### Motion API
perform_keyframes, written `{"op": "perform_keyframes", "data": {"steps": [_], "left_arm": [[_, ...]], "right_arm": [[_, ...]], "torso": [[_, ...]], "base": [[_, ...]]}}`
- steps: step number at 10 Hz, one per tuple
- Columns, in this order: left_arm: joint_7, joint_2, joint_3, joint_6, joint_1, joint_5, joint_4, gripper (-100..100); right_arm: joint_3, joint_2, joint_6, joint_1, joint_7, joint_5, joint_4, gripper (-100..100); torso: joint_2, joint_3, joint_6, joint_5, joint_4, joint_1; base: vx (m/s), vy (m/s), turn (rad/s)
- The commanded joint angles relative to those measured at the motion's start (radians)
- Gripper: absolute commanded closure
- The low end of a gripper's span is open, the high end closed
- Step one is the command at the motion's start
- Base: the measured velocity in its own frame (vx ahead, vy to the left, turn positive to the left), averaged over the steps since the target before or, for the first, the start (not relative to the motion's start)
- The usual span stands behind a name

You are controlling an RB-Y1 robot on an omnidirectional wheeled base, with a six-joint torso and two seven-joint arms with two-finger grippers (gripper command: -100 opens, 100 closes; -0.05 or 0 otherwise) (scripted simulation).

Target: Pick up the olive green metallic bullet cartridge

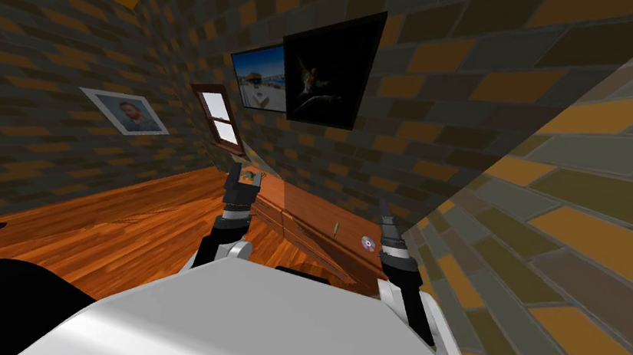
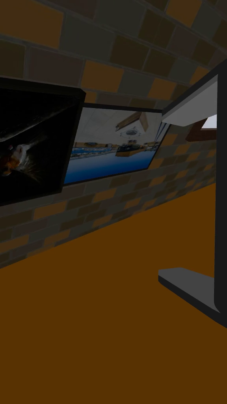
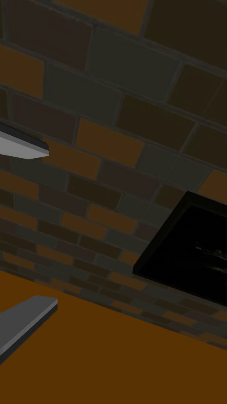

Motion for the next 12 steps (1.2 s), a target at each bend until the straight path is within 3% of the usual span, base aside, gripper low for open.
{"op": "perform_keyframes", "data": {"steps": [1, 2, 3, 5, 12], "left_arm": [[0.000, 0.000, 0.000, 0.000, 0.000, 0.000, 0.000, 0], [0.000, 0.000, 0.000, 0.000, 0.000, 0.000, 0.000, 0], [0.000, 0.000, 0.000, 0.000, 0.000, 0.000, 0.000, 0], [0.000, 0.000, 0.000, 0.000, 0.000, 0.000, 0.000, 0], [0.000, 0.000, 0.000, 0.000, 0.000, 0.000, 0.000, 0]], "right_arm": [[-0.003, -0.016, -0.002, -0.009, 0.019, 0.019, 0.031, -100], [0.000, -0.044, -0.001, -0.005, 0.056, 0.062, 0.070, -100], [0.000, -0.044, -0.001, -0.005, 0.056, 0.063, 0.072, -100], [0.007, -0.098, 0.001, 0.003, 0.124, 0.136, 0.150, -100], [0.022, -0.172, 0.000, 0.013, 0.281, 0.316, 0.312, -100]], "torso": [[0.000, 0.000, 0.000, 0.000, 0.000, 0.000], [0.000, 0.000, 0.000, 0.000, 0.000, -0.001], [0.000, 0.000, 0.000, 0.000, 0.000, 0.000], [-0.001, 0.000, 0.000, 0.000, 0.000, 0.000], [-0.001, 0.000, 0.000, 0.000, 0.000, -0.001]], "base": [[-0.040, 0.120, 0.014], [-0.040, 0.126, 0.055], [-0.040, 0.113, 0.033], [-0.060, 0.180, 0.091], [-0.033, 0.135, 0.065]]}}
